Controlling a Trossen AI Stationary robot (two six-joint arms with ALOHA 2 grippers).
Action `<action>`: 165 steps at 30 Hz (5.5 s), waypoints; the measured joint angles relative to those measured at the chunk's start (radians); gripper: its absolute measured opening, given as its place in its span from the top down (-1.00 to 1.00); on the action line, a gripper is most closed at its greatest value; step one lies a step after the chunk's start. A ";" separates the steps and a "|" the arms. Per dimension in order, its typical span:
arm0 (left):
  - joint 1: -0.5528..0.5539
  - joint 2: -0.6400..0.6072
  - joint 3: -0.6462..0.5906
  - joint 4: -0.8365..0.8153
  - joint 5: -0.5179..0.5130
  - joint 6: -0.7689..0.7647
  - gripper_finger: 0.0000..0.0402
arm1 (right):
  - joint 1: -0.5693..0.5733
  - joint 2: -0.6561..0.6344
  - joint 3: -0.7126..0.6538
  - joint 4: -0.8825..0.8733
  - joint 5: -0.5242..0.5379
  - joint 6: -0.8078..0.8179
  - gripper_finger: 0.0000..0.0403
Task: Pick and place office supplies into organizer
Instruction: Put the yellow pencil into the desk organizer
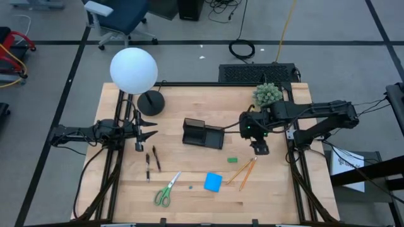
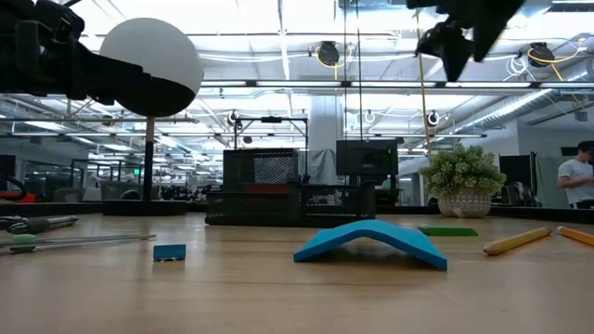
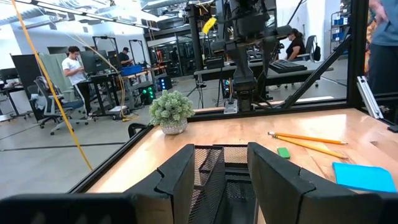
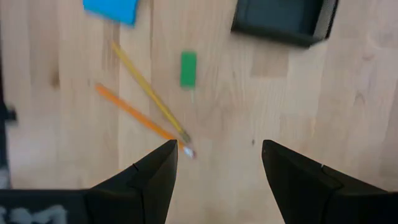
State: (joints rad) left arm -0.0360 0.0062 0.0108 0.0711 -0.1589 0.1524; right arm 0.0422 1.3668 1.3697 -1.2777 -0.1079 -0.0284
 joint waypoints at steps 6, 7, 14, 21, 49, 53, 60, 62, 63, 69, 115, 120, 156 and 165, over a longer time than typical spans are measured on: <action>0.000 0.000 0.000 0.000 0.000 0.000 0.23 | 0.006 0.000 -0.006 -0.074 0.000 -0.136 -0.11; 0.000 0.000 0.000 0.000 0.000 0.000 0.23 | 0.006 0.000 -0.012 -0.067 0.000 -0.145 -0.11; 0.000 0.000 0.000 0.000 0.000 0.000 0.23 | 0.037 0.024 -0.055 0.010 -0.012 -0.149 -0.11; 0.000 0.000 0.000 0.000 0.000 0.000 0.23 | 0.080 0.107 -0.080 0.042 -0.027 -0.128 -0.11; 0.000 0.000 0.000 0.000 0.000 0.000 0.23 | 0.237 0.328 -0.178 0.370 -0.027 0.038 -0.11; 0.000 0.000 0.000 0.000 0.000 0.000 0.23 | 0.270 0.328 -0.209 0.401 -0.027 0.055 -0.11; 0.000 0.000 0.000 0.000 0.000 0.000 0.23 | 0.306 0.328 -0.268 0.473 -0.026 0.076 -0.11; 0.000 0.000 0.000 0.000 0.000 0.000 0.23 | 0.310 0.328 -0.281 0.488 -0.021 0.070 -0.11; 0.000 0.000 0.000 0.000 0.000 0.000 0.23 | 0.312 0.328 -0.285 0.494 -0.019 0.060 -0.11; 0.000 0.000 0.000 0.000 0.000 0.000 0.23 | 0.326 0.328 -0.294 0.510 0.010 -0.061 -0.11; 0.000 0.000 0.000 0.000 0.000 0.000 0.23 | 0.325 0.392 -0.329 0.624 0.054 -0.167 0.60; 0.000 0.000 0.000 0.000 0.000 0.000 0.23 | 0.325 0.392 -0.329 0.623 0.054 -0.167 0.83; 0.000 0.000 0.000 0.000 0.000 0.000 0.23 | 0.312 0.289 -0.333 0.516 0.084 -0.078 0.96; 0.000 0.000 0.000 0.000 0.000 0.000 0.23 | 0.276 0.181 -0.331 0.461 0.144 -0.032 0.96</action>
State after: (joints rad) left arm -0.0357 0.0063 0.0105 0.0715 -0.1585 0.1524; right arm 0.3186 1.5480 1.0390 -0.8170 0.0361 -0.0600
